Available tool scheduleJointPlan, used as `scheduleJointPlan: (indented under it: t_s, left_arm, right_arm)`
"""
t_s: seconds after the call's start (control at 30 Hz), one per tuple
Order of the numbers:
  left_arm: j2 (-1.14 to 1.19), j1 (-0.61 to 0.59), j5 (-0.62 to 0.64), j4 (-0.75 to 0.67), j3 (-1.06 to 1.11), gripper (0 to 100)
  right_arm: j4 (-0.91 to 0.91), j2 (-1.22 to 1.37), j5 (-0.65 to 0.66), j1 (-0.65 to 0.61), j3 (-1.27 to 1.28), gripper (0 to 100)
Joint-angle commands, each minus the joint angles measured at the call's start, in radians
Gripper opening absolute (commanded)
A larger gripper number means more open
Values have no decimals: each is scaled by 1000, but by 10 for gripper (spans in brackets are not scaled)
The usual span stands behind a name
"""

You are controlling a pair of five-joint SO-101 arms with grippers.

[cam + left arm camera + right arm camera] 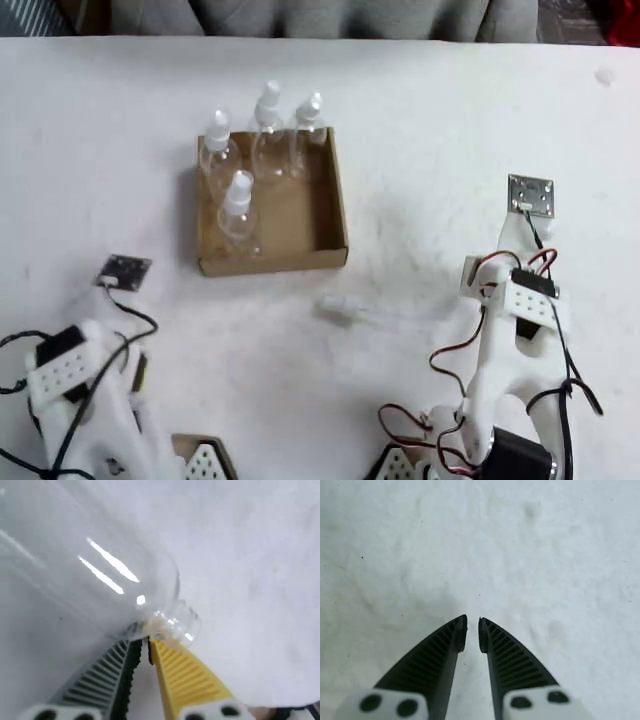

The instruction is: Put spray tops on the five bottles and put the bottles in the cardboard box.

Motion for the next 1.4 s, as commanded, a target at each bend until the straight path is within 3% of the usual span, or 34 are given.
scheduleJointPlan:
  t_s: [0.0, 0.23, 0.4, 0.6, 0.77, 0.9, 1.0, 1.17, 1.3, 1.37]
  left_arm:
    - [-47, 51, 44, -110, 28, 23]
    - [-107, 99, 110, -77, 9, 24]
    - [-229, 133, 32, 63, -103, 24]
    - [-323, 171, -34, 77, -126, 25]
    - [-346, 154, -334, 164, -258, 126]
    - [-346, 122, -404, 206, -342, 210]
    - [-346, 107, -678, 212, -328, 252]
    - [-354, 94, -1031, 249, -285, 294]
    - [-351, 1, -1379, 261, -288, 311]
    - [-349, -19, -1475, 230, -265, 316]
  right_arm:
    - [5, -2, 0, 2, -43, 17]
    - [5, -2, 0, 2, -43, 17]
    - [5, -2, 0, 2, -43, 17]
    - [5, -2, 0, 2, -43, 17]
    - [5, -2, 0, 2, -43, 17]
    - [5, -2, 0, 2, -41, 17]
    - [5, -2, 0, 2, -41, 17]
    - [5, -2, 0, 2, -41, 17]
    - [5, -2, 0, 1, -41, 17]
    - [5, -2, 0, 1, -41, 17]
